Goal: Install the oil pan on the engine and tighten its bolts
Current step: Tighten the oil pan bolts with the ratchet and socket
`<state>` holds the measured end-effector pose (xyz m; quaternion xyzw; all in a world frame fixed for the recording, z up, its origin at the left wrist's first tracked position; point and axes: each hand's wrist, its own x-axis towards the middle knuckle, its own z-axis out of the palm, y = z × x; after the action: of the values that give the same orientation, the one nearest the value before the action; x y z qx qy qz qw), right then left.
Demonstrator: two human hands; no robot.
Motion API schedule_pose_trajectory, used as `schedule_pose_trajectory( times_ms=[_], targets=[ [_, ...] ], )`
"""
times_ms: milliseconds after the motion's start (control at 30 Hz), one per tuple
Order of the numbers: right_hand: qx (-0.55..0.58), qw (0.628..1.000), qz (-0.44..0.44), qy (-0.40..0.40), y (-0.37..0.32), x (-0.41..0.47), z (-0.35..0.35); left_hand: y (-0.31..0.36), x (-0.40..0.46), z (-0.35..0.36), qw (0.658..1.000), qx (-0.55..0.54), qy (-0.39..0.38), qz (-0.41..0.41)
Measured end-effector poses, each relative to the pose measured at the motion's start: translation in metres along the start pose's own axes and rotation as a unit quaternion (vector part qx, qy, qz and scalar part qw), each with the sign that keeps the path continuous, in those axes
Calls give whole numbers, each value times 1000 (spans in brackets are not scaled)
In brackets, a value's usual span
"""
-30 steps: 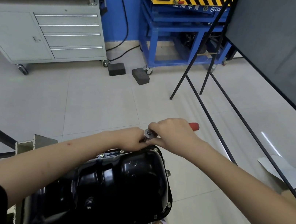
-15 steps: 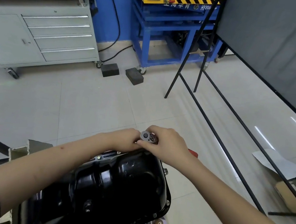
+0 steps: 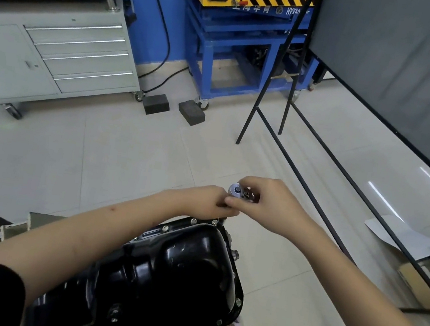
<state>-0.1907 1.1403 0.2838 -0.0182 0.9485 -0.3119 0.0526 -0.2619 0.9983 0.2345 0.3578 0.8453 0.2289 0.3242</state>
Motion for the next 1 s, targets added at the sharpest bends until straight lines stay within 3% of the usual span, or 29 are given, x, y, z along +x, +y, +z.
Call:
schedule_pose_trajectory(
  times_ms=[567,800,1000],
  targets=[
    [20,999,1,-25,4,0,13,-9,3,3,999,26,-29,-16],
    [-35,998,48,19,-1,-1,19,-4,2,8,991,111,72,-5],
    [-210,967,-127,-63,-5,3,2,-4,-5,4,992,124,0,27]
  ],
)
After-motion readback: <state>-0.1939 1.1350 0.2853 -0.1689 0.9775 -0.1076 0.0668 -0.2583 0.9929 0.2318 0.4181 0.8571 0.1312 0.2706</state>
